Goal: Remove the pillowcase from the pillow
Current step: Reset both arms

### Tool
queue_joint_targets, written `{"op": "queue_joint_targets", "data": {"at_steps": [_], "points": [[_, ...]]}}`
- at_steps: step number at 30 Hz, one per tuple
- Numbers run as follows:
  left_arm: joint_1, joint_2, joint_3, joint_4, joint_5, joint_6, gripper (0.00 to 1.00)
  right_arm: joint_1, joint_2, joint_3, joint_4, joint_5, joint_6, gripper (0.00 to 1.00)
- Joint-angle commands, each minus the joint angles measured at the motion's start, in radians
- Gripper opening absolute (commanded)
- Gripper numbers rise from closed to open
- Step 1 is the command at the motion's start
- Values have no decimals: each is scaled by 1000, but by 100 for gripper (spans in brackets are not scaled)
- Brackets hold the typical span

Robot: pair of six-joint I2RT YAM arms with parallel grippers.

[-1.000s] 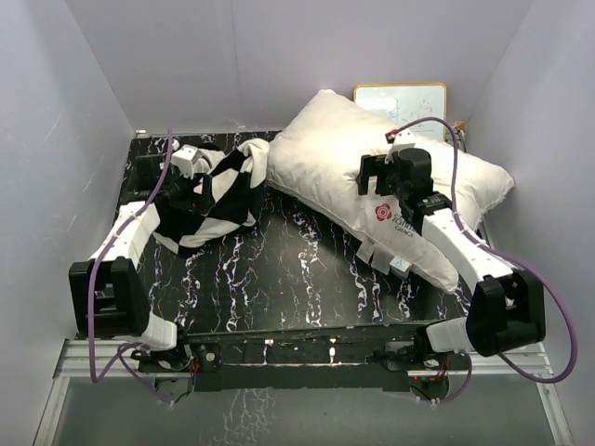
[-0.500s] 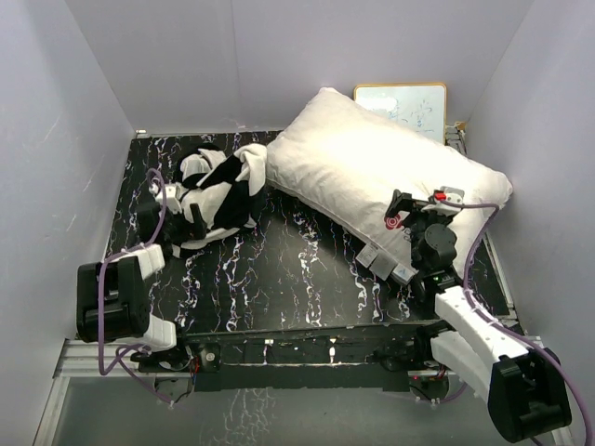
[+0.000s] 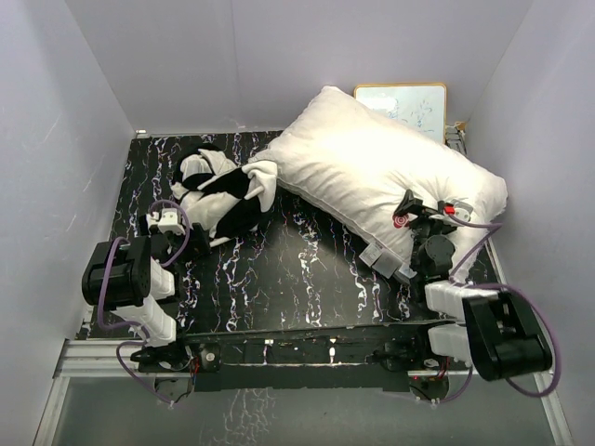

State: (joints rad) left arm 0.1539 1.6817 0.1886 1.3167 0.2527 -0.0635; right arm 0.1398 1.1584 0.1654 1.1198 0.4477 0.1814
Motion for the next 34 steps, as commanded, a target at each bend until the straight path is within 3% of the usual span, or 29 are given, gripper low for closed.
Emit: {"op": "queue_joint_targets", "data": {"at_steps": [1, 4, 6, 7, 12, 34], "points": [[-13, -4, -2, 101, -59, -1, 97, -28, 236, -9, 31, -64, -81, 98], [-43, -11, 70, -52, -124, 19, 97, -59, 351, -5, 130, -221, -119, 98], [-71, 4, 79, -54, -163, 36, 97, -63, 428, 1, 216, -369, -186, 99], [-73, -4, 81, -61, -163, 37, 97, -66, 431, 20, 182, -382, -189, 98], [-74, -9, 80, -72, -162, 38, 97, -129, 423, 64, 80, -415, -132, 98], [-90, -3, 84, -76, -185, 49, 97, -124, 431, 62, 102, -495, -178, 98]]}}
